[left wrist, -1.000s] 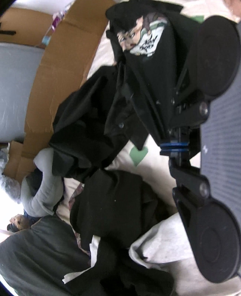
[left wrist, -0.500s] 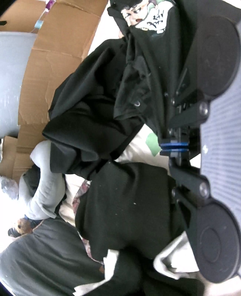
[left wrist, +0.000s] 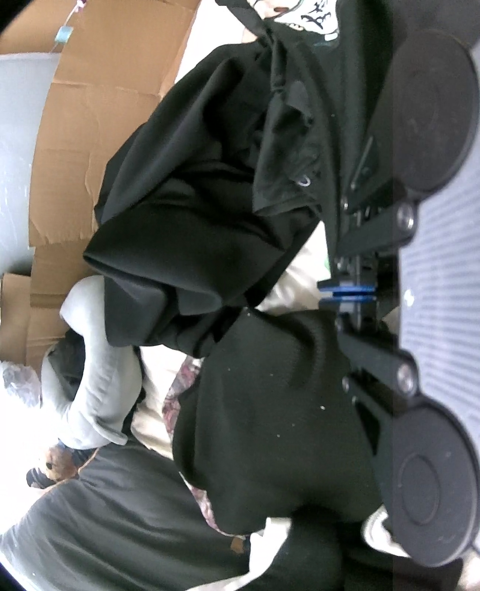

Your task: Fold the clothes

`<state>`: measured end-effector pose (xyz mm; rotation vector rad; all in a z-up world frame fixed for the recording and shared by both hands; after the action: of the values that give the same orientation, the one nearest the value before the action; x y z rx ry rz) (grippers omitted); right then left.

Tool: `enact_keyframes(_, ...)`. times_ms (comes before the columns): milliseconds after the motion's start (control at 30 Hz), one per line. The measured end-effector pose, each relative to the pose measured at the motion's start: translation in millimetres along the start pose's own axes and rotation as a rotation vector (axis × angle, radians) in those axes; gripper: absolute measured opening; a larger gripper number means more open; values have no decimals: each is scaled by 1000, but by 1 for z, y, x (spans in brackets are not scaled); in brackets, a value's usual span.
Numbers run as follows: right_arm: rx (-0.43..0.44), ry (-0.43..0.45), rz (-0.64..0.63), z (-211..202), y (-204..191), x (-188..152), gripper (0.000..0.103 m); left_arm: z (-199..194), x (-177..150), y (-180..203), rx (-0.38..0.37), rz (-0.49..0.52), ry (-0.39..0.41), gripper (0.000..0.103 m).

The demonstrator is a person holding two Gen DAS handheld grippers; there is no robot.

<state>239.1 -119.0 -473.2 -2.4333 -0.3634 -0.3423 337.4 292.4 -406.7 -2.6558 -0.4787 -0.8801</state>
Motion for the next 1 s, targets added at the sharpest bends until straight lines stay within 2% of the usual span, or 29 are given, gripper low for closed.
enact_keyframes(167,37,-2,4,-13,2,-4,0,1,-2,-9,24,-10,-4,1)
enact_keyframes(433,46,16,50,-56,5,-13,0,-18,-23,-13,-36,-37,-20,1)
enact_keyframes(1000,-85,-23,123,-131,42,-63,0,-96,-85,-1,-164,-87,-77,1)
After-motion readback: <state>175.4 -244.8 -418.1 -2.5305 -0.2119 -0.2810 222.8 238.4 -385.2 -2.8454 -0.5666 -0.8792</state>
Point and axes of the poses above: each gripper's, at about its wrist camera, not at the fingertips, and z roughly the way its jaws point, y to its right, x to its top, the point moved 5 cm from there along z, roughly the way its jaws point, and after that the axes turned 2 degrees about -z, right-handed, at the moved point
